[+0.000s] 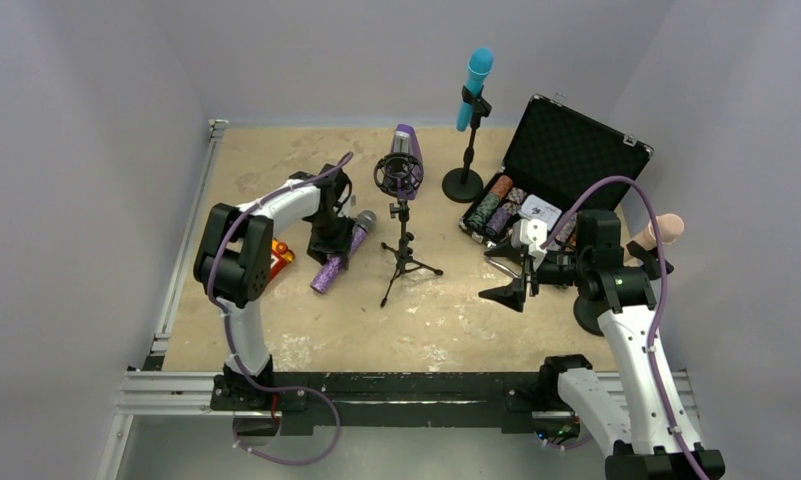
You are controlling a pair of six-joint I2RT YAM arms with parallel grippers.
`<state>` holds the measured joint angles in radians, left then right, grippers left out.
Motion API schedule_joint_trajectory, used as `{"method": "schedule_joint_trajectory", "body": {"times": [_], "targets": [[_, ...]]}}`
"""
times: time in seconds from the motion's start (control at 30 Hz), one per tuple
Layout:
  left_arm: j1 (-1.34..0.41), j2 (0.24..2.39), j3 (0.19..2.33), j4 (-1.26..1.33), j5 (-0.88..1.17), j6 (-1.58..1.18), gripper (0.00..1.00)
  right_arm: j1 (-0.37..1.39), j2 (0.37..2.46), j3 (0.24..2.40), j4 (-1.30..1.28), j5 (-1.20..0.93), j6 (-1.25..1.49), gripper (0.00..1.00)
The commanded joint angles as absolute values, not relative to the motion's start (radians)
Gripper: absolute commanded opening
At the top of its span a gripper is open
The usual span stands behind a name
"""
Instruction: Attach the microphones to the stand
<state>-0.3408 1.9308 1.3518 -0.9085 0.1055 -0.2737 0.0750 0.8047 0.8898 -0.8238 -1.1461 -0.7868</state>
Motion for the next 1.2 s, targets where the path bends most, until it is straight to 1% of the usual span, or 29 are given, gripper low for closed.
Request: {"method": "schedule_joint_trajectory", "body": {"times": [0.0, 0.03, 0.07, 0.1, 0.17, 0.2, 0.23, 0.37, 0.53, 0.67, 0.77, 0.83, 0.97, 1.1, 1.17], "targets": [[-0.346, 1.951, 1.35, -0.926, 0.133, -0.276, 0.56, 0.07, 0.798, 0.923, -0.832, -1.181, -0.802, 0.82], [-0.348, 1.951, 1.336, -0.919, 0.136, -0.275, 0.54, 0.07, 0.797, 0.924, -0.832, -1.181, -0.801, 0.82], [-0.349, 1.948, 1.315, -0.911, 0.144, -0.275, 0.49, 0.07, 0.796, 0.925, -0.831, -1.183, -0.801, 0.82], [-0.351, 1.944, 1.297, -0.901, 0.154, -0.275, 0.4, 0.068, 0.796, 0.925, -0.833, -1.184, -0.801, 0.82], [-0.35, 1.921, 1.264, -0.881, 0.16, -0.274, 0.13, 0.068, 0.796, 0.928, -0.833, -1.187, -0.8, 0.82], [-0.349, 1.894, 1.241, -0.866, 0.162, -0.275, 0.05, 0.069, 0.797, 0.931, -0.838, -1.188, -0.8, 0.82], [-0.347, 1.854, 1.219, -0.848, 0.157, -0.283, 0.0, 0.069, 0.801, 0.936, -0.845, -1.185, -0.802, 0.82], [-0.331, 1.624, 1.129, -0.809, 0.087, -0.321, 0.0, 0.07, 0.838, 0.991, -0.927, -1.172, -0.853, 0.82], [-0.32, 1.249, 1.031, -0.753, 0.059, -0.367, 0.0, 0.078, 0.904, 1.102, -1.068, -1.173, -0.908, 0.81], [-0.319, 1.003, 0.985, -0.704, 0.079, -0.396, 0.0, 0.127, 0.931, 1.182, -1.086, -1.167, -0.834, 0.82], [-0.319, 0.872, 0.991, -0.681, 0.116, -0.42, 0.0, 0.199, 0.963, 1.258, -1.091, -1.146, -0.755, 0.81], [-0.32, 0.793, 0.995, -0.619, 0.159, -0.449, 0.0, 0.255, 0.991, 1.316, -1.083, -1.141, -0.691, 0.81], [-0.322, 0.702, 1.043, -0.471, 0.223, -0.516, 0.0, 0.397, 1.074, 1.483, -1.024, -1.132, -0.482, 0.81], [-0.335, 0.725, 1.133, -0.314, 0.299, -0.607, 0.0, 0.516, 1.17, 1.617, -0.805, -1.077, -0.166, 0.81], [-0.367, 0.765, 1.182, -0.235, 0.304, -0.639, 0.0, 0.566, 1.224, 1.664, -0.696, -1.054, -0.024, 0.82]]}}
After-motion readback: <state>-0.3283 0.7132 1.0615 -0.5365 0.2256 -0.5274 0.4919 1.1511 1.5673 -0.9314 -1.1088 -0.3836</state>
